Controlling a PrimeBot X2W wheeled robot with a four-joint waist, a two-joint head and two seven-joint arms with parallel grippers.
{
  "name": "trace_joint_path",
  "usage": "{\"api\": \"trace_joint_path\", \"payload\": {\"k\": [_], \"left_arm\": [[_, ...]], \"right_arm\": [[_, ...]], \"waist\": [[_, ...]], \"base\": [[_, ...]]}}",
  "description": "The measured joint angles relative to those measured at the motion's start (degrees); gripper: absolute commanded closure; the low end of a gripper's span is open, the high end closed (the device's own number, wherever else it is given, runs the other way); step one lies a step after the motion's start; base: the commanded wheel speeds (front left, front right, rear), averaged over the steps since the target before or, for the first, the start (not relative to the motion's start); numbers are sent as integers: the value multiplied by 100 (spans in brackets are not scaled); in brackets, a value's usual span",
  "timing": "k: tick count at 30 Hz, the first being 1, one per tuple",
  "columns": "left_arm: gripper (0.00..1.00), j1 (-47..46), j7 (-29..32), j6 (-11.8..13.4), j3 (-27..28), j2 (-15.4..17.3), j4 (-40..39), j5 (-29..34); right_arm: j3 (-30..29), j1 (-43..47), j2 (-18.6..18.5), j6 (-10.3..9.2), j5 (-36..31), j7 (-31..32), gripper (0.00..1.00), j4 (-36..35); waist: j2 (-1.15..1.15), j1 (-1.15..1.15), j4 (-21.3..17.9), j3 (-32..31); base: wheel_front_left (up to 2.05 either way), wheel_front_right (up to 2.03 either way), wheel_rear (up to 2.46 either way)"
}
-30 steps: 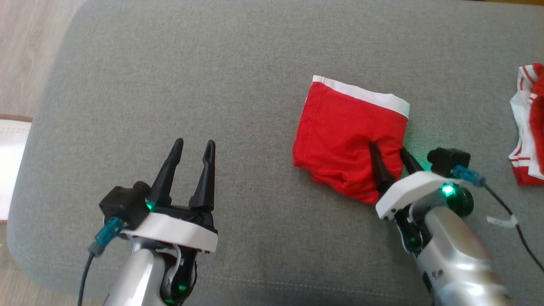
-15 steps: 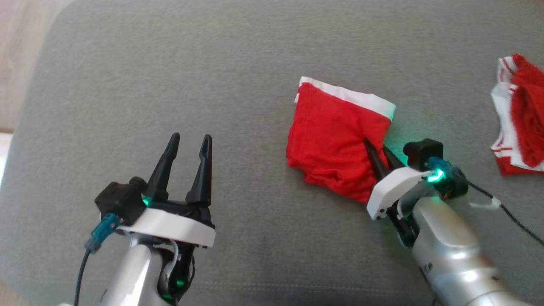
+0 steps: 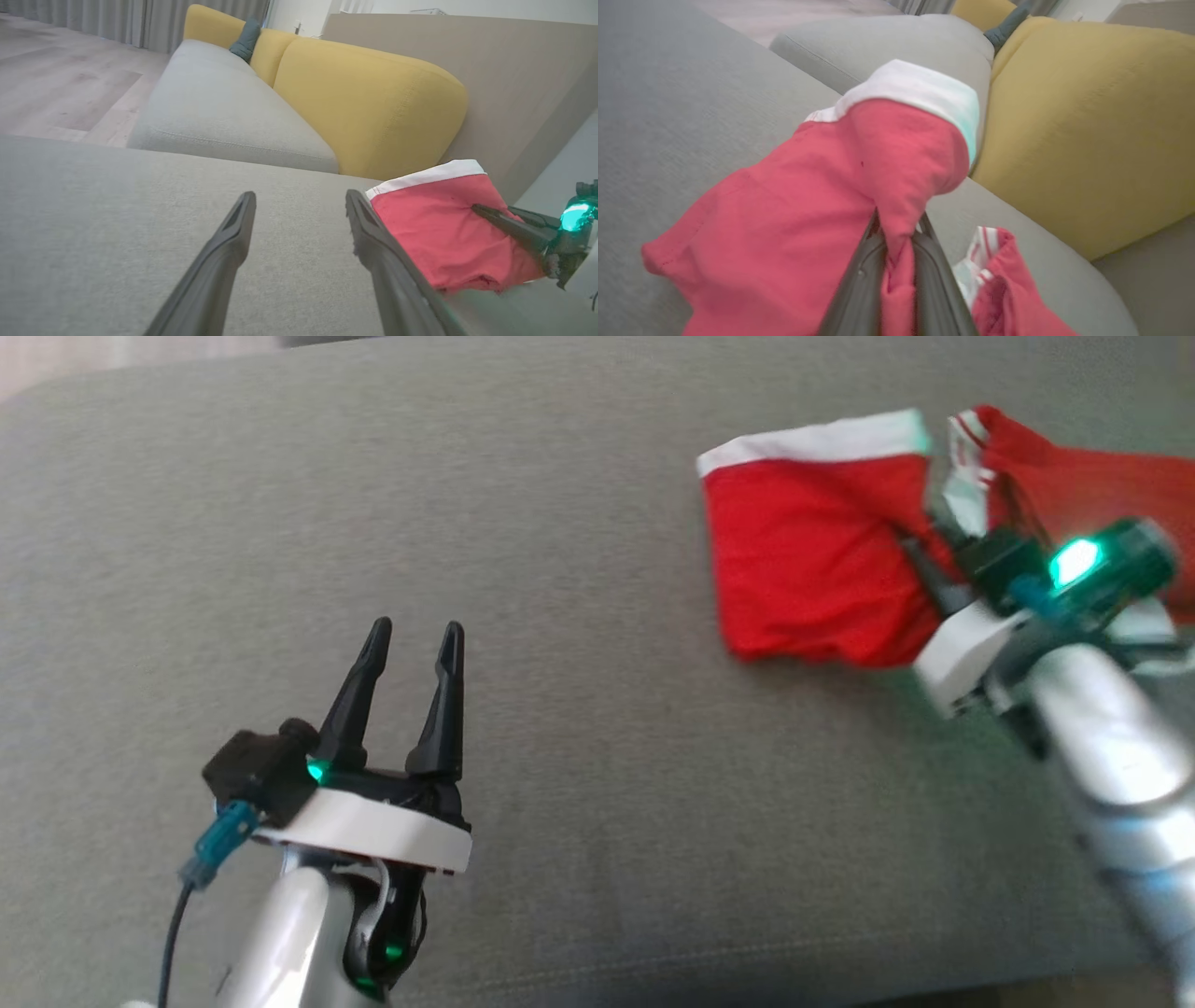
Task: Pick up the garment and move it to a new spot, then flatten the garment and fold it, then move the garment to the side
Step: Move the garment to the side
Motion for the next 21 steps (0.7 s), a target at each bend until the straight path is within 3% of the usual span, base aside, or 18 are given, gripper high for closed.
{"api": "trace_joint_path", "payload": {"k": [7,11,15,21], "left_arm": [[0,-327,0,-99,-8,-1,-13,52],[0,-489,0,-153,4,-3,-13,101],[0,-609,0,-242,110,-8,43,148],[0,-641,0,-254,153,-13,99,148]], "right_arm": [[1047,-414,-1510,0,999,790,100,-777],[1299,-689,-2239,0,1408,1082,100,-1022],[1503,-990,-2796,0,1507,1447,100,-1192],[1568,-999,-3127,0,1658,1969,100,-1366]], "waist": [[0,0,-317,350],[0,0,-386,612],[0,1,-393,859],[0,1,-323,931]], "base": [[0,0,0],[0,0,0],[0,0,0],[0,0,0]]}}
